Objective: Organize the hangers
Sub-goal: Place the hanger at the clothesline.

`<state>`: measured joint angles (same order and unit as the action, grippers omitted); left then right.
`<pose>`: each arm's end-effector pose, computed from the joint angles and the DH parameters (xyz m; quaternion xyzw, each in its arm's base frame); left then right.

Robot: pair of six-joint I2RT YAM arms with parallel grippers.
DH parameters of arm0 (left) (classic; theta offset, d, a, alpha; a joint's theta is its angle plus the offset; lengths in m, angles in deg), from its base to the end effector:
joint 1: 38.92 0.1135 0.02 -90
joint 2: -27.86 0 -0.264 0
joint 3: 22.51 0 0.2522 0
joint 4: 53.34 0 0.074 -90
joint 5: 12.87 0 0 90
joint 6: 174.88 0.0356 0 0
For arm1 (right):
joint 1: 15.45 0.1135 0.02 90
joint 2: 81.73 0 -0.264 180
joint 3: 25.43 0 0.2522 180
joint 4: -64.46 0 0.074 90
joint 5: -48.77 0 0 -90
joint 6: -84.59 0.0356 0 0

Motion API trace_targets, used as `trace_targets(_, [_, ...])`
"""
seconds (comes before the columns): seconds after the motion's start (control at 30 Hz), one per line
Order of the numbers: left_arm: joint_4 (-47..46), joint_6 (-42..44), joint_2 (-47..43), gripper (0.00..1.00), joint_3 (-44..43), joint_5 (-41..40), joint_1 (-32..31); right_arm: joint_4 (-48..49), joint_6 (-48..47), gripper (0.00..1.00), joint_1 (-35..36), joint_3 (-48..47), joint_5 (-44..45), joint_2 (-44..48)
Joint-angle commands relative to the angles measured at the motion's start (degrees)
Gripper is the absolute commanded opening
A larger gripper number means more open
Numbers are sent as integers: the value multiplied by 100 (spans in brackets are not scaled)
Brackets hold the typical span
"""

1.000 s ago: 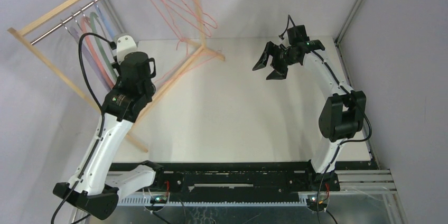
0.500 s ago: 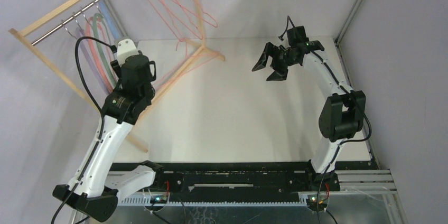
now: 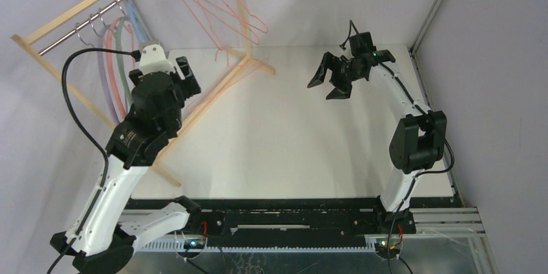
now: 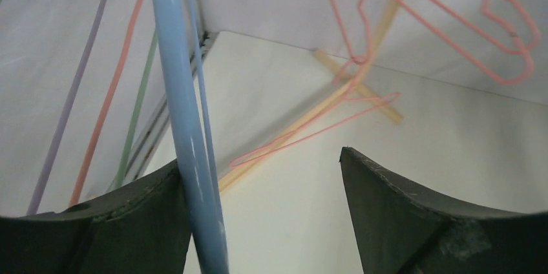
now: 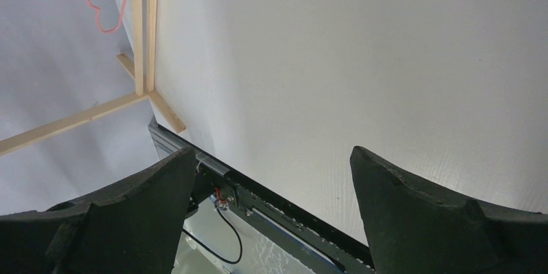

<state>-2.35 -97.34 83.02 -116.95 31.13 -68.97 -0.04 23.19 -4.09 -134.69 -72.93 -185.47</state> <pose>0.1522 -0.0585 0.4698 -0.1346 0.7432 0.0718 0.6514 0.3762 0.0947 0.3048 0.0667 0.9274 0.3352 0.1518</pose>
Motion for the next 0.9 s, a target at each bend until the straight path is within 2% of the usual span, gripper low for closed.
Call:
trace_targets(0.0, [202, -40, -116, 81, -385, 418, -385, 93, -169, 97, 22, -133, 94, 212])
trace_targets(0.2, [132, 51, -165, 74, -334, 667, -1063, 82, -214, 98, 16, -221, 96, 158])
trace_targets(0.43, [-611, 1438, 241, 73, -299, 794, -2087, 77, -219, 96, 12, -310, 72, 101])
trace_targets(0.6, [-730, 1530, 656, 77, -325, 1325, -2125, 54, -274, 95, -34, -302, 18, 83])
trace_targets(0.87, [-939, 927, 1042, 75, 158, 1824, -2135, 108, -302, 100, -97, -322, -80, 104])
